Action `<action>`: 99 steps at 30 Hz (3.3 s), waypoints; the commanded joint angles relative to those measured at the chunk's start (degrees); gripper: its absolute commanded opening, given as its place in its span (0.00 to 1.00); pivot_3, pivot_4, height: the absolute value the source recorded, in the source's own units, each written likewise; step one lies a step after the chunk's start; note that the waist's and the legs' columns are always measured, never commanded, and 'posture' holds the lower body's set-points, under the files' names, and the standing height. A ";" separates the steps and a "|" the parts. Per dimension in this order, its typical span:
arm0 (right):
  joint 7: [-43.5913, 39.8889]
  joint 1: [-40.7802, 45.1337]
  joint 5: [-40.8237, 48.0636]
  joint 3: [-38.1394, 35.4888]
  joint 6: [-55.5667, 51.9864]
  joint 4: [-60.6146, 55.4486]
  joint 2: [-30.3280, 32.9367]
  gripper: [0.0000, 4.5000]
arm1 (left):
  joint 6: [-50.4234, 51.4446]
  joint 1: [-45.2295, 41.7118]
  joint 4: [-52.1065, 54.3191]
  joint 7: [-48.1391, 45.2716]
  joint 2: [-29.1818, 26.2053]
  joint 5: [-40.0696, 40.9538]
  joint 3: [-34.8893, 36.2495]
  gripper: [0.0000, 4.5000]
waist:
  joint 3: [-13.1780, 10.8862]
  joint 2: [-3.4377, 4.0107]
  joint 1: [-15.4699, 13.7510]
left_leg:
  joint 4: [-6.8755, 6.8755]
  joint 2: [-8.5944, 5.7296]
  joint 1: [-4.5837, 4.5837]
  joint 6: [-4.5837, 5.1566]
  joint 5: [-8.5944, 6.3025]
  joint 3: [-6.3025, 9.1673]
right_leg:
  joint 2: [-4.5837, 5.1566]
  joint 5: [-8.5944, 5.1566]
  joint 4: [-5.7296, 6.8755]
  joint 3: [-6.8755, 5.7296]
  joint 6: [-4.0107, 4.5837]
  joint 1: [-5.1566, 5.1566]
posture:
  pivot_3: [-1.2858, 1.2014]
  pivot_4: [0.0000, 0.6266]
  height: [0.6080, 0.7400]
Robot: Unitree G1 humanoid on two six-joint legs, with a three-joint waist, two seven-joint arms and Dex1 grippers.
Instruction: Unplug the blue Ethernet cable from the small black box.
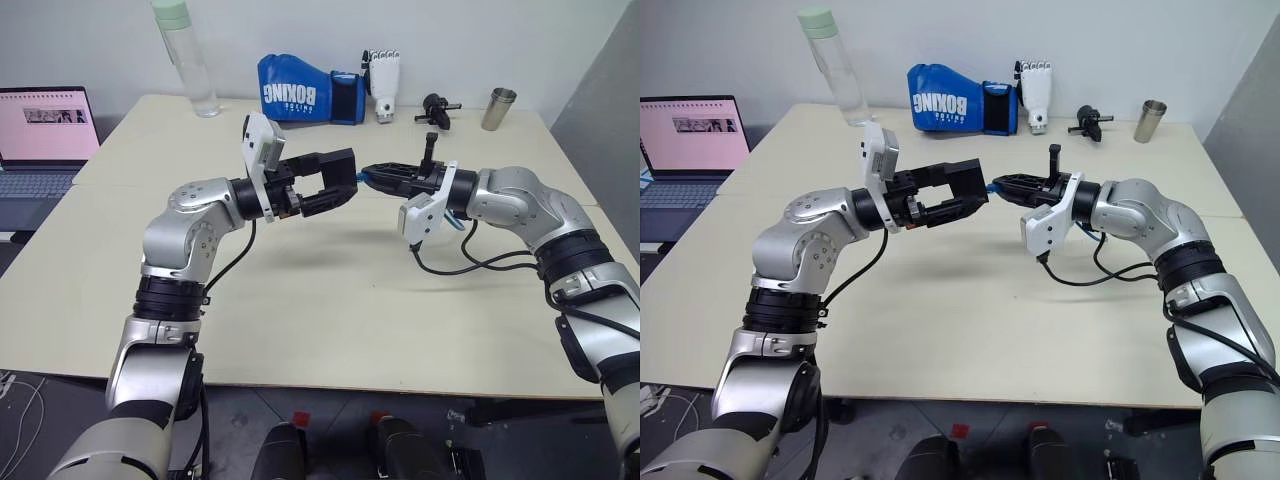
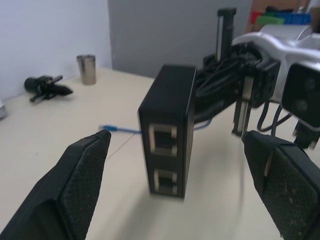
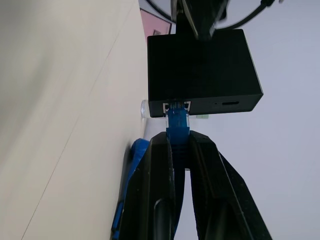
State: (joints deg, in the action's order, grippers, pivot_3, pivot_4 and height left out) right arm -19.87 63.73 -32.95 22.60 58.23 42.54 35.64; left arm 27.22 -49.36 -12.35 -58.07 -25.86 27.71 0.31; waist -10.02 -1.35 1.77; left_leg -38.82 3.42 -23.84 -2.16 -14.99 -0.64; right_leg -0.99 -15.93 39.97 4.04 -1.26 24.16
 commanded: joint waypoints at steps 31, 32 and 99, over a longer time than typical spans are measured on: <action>-39.80 -4.45 38.18 -5.92 -29.02 -18.39 3.03 0.70 | 3.32 -6.27 -5.32 -8.15 -1.05 1.15 1.20 0.17 | 0.00 0.00 0.02 | -0.02 0.01 0.00 0.01 0.00 0.11 | -0.01 0.00 0.00 -0.10 0.00 -0.05 | 0.52 0.24 1.00; -42.65 -4.17 41.07 -7.03 -34.22 -19.29 3.82 0.73 | 3.41 -6.26 -5.32 -9.14 -1.57 1.06 1.01 0.17 | 0.00 0.00 0.00 | -0.02 0.01 0.00 0.02 -0.01 0.11 | -0.01 0.00 0.01 -0.10 0.00 -0.05 | 0.52 0.24 1.00; -54.35 0.80 63.51 -18.45 -107.48 -22.18 -2.26 0.20 | 6.29 -8.72 -5.36 -19.56 -3.56 1.83 -0.35 0.17 | -0.12 0.21 -0.04 | -0.02 0.03 -0.12 0.26 -0.14 0.24 | -0.14 -0.03 0.02 -0.27 0.03 0.04 | 0.52 0.24 1.00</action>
State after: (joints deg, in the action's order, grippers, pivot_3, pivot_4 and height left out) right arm -73.86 62.65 30.26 5.72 -49.26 20.79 32.67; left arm 33.72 -56.85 -20.01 -77.07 -29.22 28.90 0.15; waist -10.14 -1.15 1.73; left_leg -38.84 3.45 -23.97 -1.91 -15.13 -0.40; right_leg -1.13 -15.96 39.99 3.77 -1.23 24.19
